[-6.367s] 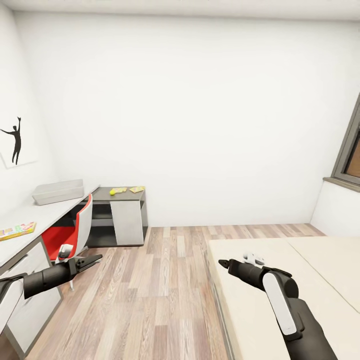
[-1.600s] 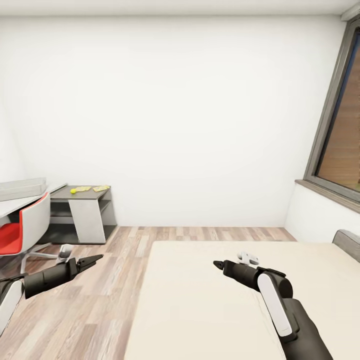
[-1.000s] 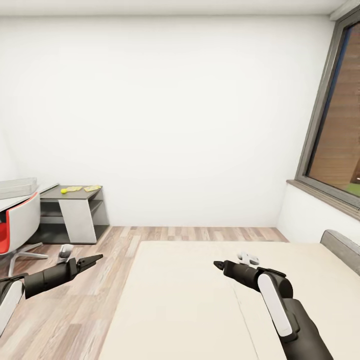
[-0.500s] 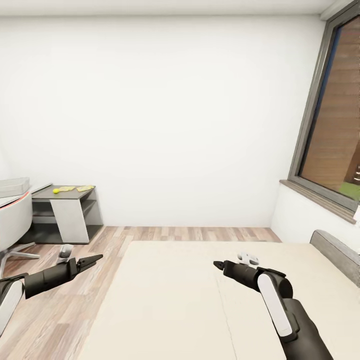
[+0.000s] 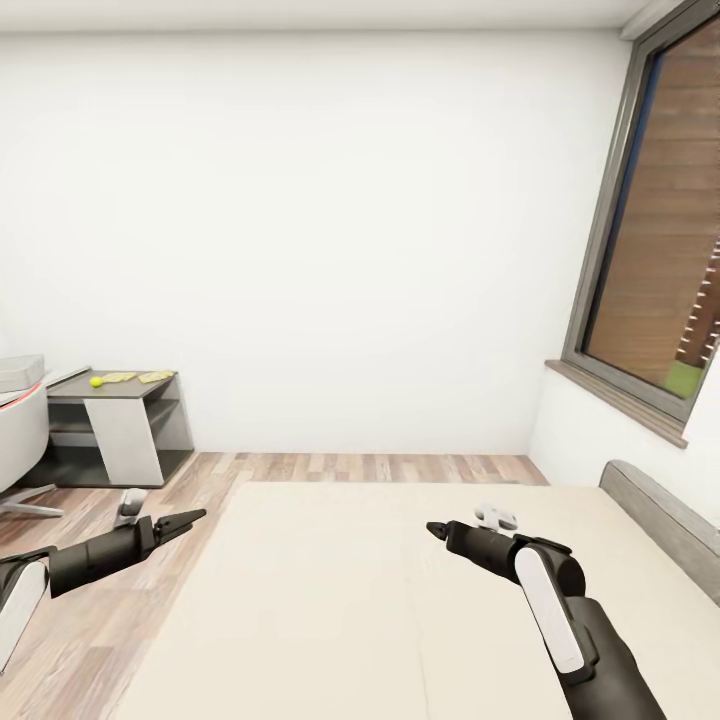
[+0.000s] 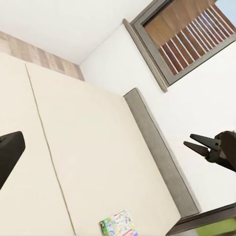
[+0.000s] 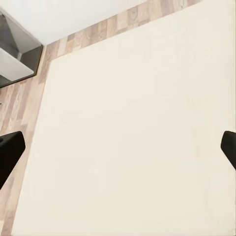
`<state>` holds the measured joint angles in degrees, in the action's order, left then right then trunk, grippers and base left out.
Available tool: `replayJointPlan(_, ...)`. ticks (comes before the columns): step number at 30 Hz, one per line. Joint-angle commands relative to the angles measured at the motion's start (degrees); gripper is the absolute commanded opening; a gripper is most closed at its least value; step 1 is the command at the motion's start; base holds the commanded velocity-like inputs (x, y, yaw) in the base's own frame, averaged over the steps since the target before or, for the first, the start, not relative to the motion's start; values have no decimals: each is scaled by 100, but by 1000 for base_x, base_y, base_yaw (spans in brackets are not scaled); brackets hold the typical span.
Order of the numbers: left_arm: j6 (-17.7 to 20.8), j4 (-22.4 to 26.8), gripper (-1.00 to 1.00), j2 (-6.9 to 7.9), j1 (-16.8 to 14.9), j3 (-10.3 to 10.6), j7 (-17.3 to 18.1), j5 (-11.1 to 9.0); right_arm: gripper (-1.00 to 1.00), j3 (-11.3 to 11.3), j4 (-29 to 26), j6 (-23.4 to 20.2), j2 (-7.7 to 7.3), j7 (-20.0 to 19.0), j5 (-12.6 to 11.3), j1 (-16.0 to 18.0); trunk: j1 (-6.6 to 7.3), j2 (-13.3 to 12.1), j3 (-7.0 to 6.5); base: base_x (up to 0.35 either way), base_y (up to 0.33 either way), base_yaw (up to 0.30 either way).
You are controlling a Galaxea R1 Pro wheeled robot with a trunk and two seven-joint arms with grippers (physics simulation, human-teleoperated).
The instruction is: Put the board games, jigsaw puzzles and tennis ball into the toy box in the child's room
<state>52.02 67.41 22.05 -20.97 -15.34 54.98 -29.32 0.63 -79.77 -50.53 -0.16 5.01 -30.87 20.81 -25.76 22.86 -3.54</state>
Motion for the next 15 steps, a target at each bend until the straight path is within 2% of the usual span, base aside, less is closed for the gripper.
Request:
replayJointPlan(1,28,0,100,1,-3,-4,13,-3,100,-1,-4,-18,-1,53,-60,2,-3,5,3,0,-298,0)
replayJointPlan(15,28,2,100,-1,-3,-5,13,-3,100,-1,-18,-25,-2,53,-66,2,-3,5,3,0,-298,0)
